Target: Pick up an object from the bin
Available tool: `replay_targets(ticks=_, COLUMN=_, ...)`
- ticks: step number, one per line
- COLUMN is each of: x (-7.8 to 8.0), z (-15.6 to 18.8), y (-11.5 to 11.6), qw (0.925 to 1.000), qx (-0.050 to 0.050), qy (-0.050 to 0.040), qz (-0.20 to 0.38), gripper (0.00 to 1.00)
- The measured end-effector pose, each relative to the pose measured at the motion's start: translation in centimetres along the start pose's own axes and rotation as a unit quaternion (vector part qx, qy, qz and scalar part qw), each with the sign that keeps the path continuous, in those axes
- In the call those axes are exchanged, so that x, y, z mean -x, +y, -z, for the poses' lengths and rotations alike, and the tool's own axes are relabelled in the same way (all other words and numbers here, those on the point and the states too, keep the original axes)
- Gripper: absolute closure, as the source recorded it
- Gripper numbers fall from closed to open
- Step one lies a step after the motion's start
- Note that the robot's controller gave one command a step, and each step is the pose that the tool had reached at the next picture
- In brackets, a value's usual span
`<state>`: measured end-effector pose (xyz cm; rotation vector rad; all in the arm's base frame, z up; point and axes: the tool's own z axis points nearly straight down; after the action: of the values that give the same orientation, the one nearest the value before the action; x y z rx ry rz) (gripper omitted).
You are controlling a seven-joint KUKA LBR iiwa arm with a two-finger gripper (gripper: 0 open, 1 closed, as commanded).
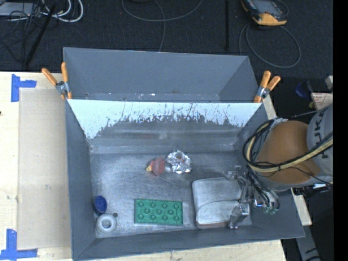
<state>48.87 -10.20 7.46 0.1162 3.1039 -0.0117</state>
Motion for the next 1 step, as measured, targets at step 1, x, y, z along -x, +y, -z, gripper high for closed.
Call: replay_targets(ticks=1, x=0.04, z=0.03, y=-0.01, qw=1.0000, qx=0.000, qy=-0.0006, qz=0.000, gripper=1.00)
